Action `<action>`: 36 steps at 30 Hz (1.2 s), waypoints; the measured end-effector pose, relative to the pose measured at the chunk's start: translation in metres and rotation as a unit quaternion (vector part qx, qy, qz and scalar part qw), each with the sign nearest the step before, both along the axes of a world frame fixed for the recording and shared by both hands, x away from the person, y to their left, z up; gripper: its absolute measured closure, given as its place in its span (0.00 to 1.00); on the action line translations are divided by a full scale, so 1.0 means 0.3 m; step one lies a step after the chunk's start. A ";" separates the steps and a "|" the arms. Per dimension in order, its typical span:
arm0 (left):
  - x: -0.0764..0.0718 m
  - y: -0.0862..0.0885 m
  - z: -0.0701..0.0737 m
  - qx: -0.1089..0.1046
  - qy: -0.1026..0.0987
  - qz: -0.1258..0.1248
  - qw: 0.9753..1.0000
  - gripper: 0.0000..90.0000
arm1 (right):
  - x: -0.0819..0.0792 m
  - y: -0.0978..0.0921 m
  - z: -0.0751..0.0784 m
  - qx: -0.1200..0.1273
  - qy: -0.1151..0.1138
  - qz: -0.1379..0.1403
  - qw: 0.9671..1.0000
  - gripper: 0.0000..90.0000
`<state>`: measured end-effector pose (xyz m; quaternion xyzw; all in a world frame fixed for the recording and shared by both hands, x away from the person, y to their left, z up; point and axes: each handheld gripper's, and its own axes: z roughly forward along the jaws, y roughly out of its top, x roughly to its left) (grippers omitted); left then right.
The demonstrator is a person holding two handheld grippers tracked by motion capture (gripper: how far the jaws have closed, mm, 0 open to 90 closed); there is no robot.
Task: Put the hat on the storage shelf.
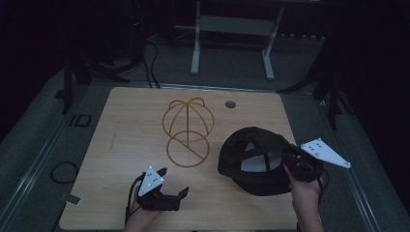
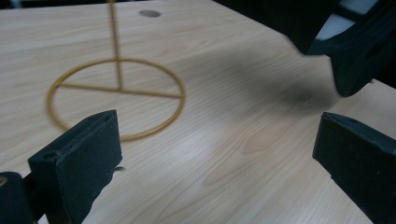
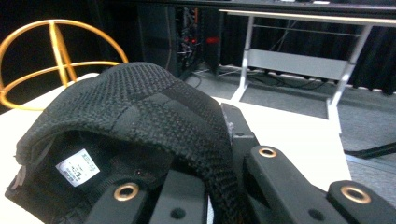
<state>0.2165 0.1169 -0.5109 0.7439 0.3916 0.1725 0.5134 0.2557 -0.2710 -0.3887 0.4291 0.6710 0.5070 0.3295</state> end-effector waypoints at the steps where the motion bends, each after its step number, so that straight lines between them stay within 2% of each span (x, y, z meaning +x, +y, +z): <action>1: 0.005 -0.010 0.006 -0.003 0.002 -0.007 1.000 0.02 | -0.002 0.004 -0.004 0.001 0.001 0.003 1.000 0.98; 4: 0.020 -0.039 0.025 -0.020 0.015 -0.030 0.999 0.02 | -0.008 0.024 -0.020 -0.002 0.005 0.013 1.000 0.98; 8: 0.026 -0.086 0.049 -0.012 0.005 -0.049 0.999 0.02 | -0.015 0.043 -0.031 0.002 0.007 0.027 1.000 0.98; 11: 0.034 -0.113 0.061 -0.021 0.006 -0.058 0.998 0.02 | -0.022 0.061 -0.029 0.005 0.007 0.038 0.999 0.98; 16: 0.047 -0.153 0.075 -0.018 0.000 -0.066 0.998 0.09 | -0.036 0.092 -0.018 0.001 0.002 0.056 0.998 0.98; 18: 0.054 -0.161 0.079 -0.035 0.007 -0.075 0.997 0.12 | -0.040 0.099 -0.015 0.004 0.001 0.062 0.998 0.98; 19: 0.058 -0.164 0.086 -0.043 0.008 -0.078 0.996 0.17 | -0.042 0.104 -0.014 0.007 0.001 0.067 0.998 0.98; 20: 0.060 -0.163 0.092 -0.047 0.005 -0.077 0.996 0.17 | -0.044 0.109 -0.012 0.008 0.001 0.072 0.997 0.98; 21: 0.066 -0.160 0.102 -0.058 0.006 -0.082 0.995 0.23 | -0.048 0.116 -0.011 0.012 0.002 0.082 0.997 0.98; 22: 0.071 -0.161 0.109 -0.063 0.008 -0.084 0.994 0.23 | -0.048 0.116 -0.011 0.012 0.002 0.082 0.997 0.98; 23: 0.074 -0.161 0.114 -0.066 0.008 -0.089 0.994 0.28 | -0.055 0.125 -0.010 0.012 0.001 0.086 0.996 0.98; 24: 0.076 -0.163 0.117 -0.064 0.007 -0.090 0.994 0.28 | -0.055 0.125 -0.010 0.012 0.001 0.086 0.996 0.98; 25: 0.078 -0.164 0.119 -0.058 0.005 -0.087 0.994 0.35 | -0.061 0.131 -0.009 0.009 -0.002 0.093 0.996 0.98; 26: 0.079 -0.163 0.120 -0.059 0.003 -0.085 0.995 0.35 | -0.061 0.131 -0.009 0.009 -0.002 0.093 0.996 0.98; 28: 0.081 -0.158 0.123 -0.064 -0.001 -0.067 0.996 0.47 | -0.066 0.137 -0.009 0.006 -0.003 0.095 0.995 0.98; 29: 0.081 -0.158 0.123 -0.064 -0.001 -0.067 0.996 0.52 | -0.066 0.137 -0.009 0.006 -0.003 0.095 0.995 0.98; 30: 0.084 -0.152 0.127 -0.072 -0.008 -0.049 0.996 0.52 | -0.069 0.139 -0.010 0.004 -0.004 0.095 0.995 0.98; 31: 0.084 -0.152 0.129 -0.071 -0.012 -0.041 0.997 0.62 | -0.075 0.143 -0.015 -0.001 -0.003 0.098 0.995 0.98; 32: 0.085 -0.150 0.130 -0.069 -0.014 -0.039 0.997 0.68 | -0.078 0.145 -0.017 -0.002 -0.003 0.099 0.995 0.98; 33: 0.085 -0.149 0.132 -0.065 -0.018 -0.030 0.997 0.81 | -0.083 0.147 -0.021 -0.004 -0.001 0.101 0.995 0.98; 34: 0.085 -0.148 0.134 -0.064 -0.021 -0.023 0.997 0.81 | -0.083 0.147 -0.021 -0.004 -0.001 0.101 0.995 0.98; 36: 0.082 -0.145 0.142 -0.055 -0.033 -0.016 0.998 0.93 | -0.089 0.149 -0.025 -0.005 0.000 0.102 0.995 0.98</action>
